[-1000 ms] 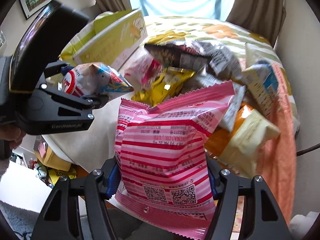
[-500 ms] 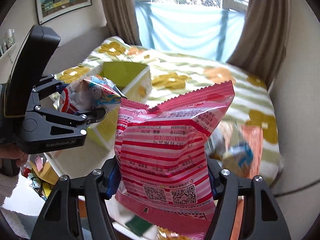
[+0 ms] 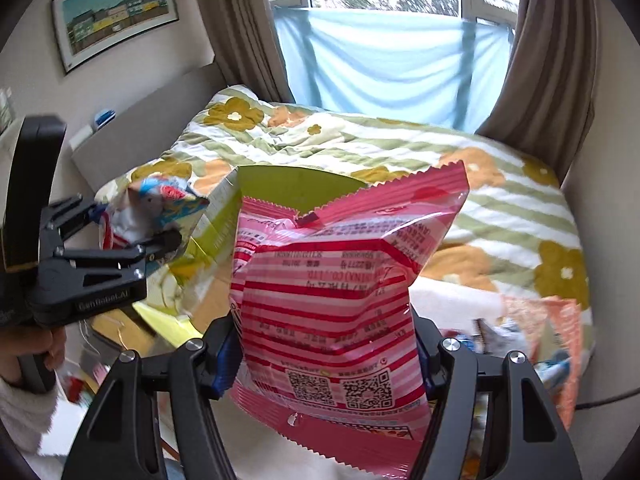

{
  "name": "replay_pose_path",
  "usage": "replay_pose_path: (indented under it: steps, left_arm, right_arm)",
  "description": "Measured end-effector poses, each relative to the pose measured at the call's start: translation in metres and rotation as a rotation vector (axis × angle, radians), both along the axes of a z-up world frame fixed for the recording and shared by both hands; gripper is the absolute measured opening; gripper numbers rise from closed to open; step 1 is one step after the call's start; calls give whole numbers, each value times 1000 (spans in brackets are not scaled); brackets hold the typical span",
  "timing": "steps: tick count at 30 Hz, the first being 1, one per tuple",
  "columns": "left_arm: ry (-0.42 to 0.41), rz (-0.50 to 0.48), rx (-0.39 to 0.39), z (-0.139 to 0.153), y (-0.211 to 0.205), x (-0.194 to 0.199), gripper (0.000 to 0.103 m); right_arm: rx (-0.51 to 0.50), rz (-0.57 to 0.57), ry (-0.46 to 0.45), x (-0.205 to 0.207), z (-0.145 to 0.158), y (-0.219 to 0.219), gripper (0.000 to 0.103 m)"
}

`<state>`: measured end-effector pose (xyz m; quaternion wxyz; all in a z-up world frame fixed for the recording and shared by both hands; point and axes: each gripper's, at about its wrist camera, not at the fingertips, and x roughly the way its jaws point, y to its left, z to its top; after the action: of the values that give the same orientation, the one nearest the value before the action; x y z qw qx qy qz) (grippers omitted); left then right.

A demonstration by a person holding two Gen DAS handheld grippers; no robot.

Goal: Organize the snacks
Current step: 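Carry both bags over the yellow box and open both tools to drop them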

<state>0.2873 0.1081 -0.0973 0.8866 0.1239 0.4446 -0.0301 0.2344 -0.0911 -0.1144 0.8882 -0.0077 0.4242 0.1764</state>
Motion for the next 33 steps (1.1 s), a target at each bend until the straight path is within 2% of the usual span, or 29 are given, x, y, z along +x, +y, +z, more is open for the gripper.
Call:
replay_pose_path:
  steps: [4,11,16,23,26,27,28,33]
  left_arm:
    - [64,-20,-35,-20,26,20,62]
    - [171,-51,-75,-67,33,49,62]
    - [224,-105,-95,-89,28,52,63]
    - [269,-163,-62,-111,12,37,63]
    - [263,-181,-51,-113,5,33,73]
    - [248,-182,-28,-112,2,31,90]
    - [230,-180,-7,-109,1,28,102]
    - [191,-169,-27,-92,11,13,103]
  right_arm:
    - [21,-72,57,19,-12,26,63]
    - [-17,-162,110,34,-24,47,63]
    - [-56,-179,143,41,-33,53,63]
    - [-84,-176,159,44,-42,54,63]
    - [-87,-167,163,43,-42,53,63]
    - [-86,-163,164,44,-42,54,63]
    - [-88,-152,164,44,-42,53,63]
    - [-133,-131,153,44,-45,55,64]
